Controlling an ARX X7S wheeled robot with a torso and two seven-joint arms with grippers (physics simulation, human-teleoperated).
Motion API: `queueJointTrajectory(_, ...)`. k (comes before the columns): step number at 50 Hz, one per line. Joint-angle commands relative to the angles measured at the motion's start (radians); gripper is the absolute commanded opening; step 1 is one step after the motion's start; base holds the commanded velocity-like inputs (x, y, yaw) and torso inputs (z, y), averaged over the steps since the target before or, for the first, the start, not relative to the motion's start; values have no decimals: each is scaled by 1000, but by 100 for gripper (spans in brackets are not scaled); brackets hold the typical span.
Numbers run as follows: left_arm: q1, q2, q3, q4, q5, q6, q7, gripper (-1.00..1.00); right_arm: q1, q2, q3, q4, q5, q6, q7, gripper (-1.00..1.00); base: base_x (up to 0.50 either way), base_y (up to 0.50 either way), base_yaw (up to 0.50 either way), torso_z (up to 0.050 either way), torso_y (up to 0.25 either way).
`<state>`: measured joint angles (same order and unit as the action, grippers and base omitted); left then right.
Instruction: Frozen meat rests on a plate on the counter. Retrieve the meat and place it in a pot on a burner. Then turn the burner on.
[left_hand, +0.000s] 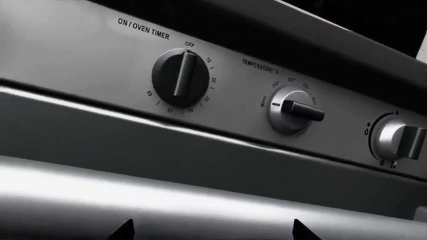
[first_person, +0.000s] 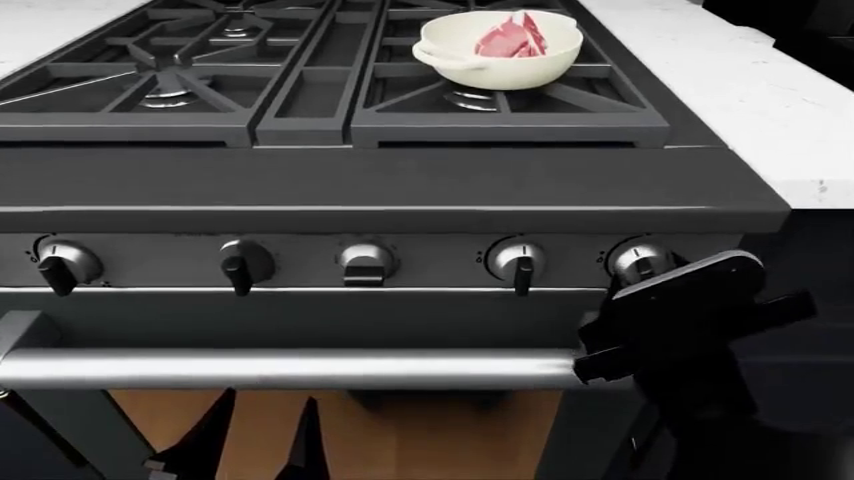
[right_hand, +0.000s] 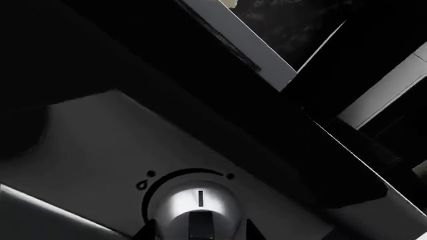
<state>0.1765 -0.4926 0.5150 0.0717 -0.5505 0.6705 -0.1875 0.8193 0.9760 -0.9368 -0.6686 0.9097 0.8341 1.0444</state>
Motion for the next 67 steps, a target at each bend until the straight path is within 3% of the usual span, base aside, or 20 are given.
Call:
queueJointTrajectory(1, 3, 2, -3, -7, -15, 12, 9, 100, 130, -45, -42, -66, -113, 124, -31, -100, 12, 4, 5, 0, 15)
queueJointTrajectory(17, 7, 3, -7, -8, -24, 21, 16, 100, 257, -82, -171, -151, -206, 348, -31, -100, 0, 4, 6, 0, 3)
queueJointTrajectory(36, 16, 2, -10, 8, -15, 20, 11, 100, 256, -74, -122, -192, -134, 386, -12, -100, 0, 4, 6, 1, 3)
queueJointTrajectory(37, 17, 1, -10, 10, -14, 20, 9, 100, 245, -71, -102, -199, -107, 387, -2, 100, 0, 0, 6, 0, 0)
queueJointTrajectory(42, 23, -4, -9, 29, -5, 12, 1, 100, 205, -47, 7, -278, 69, 410, 71, 100, 0, 0, 0, 0, 2)
queueJointTrajectory(47, 21, -17, -8, 57, 21, -15, -16, 100, 212, -9, 88, -377, 366, 427, 248, 100, 0, 0, 0, 2, 4)
queueJointTrajectory(50, 16, -32, -7, 88, 31, -45, -30, 100, 448, 15, -184, -378, 571, 279, 454, 100, 0, 0, 0, 0, 0)
queueJointTrajectory(52, 10, -44, -3, 113, 35, -69, -37, 100, 523, -1, -237, -379, 663, 249, 525, 100, 0, 0, 0, 0, 0)
queueJointTrajectory(53, 6, -51, -2, 127, 37, -83, -42, 100, 476, -10, -110, -379, 723, 313, 526, 100, 0, 0, 0, 0, 0)
queueJointTrajectory(55, -5, -66, 1, 166, 45, -114, -52, 100, 176, -120, 190, -379, 1023, 613, 526, 100, 0, 0, 0, 0, 0)
queueJointTrajectory(56, -11, -76, 1, 190, 47, -129, -59, 100, 149, -101, 340, -379, 1070, 736, 526, 100, 0, 0, 0, 0, 0)
queueJointTrajectory(59, -27, -113, -7, 274, 43, -181, -86, 100, 167, -45, 790, -379, 1199, 737, 526, 100, 0, 0, 0, 0, 0)
queueJointTrajectory(67, -68, -238, -79, 520, 10, -330, -213, 100, 127, 104, 1242, -379, 1563, 737, 526, 100, 0, 0, 0, 0, 0)
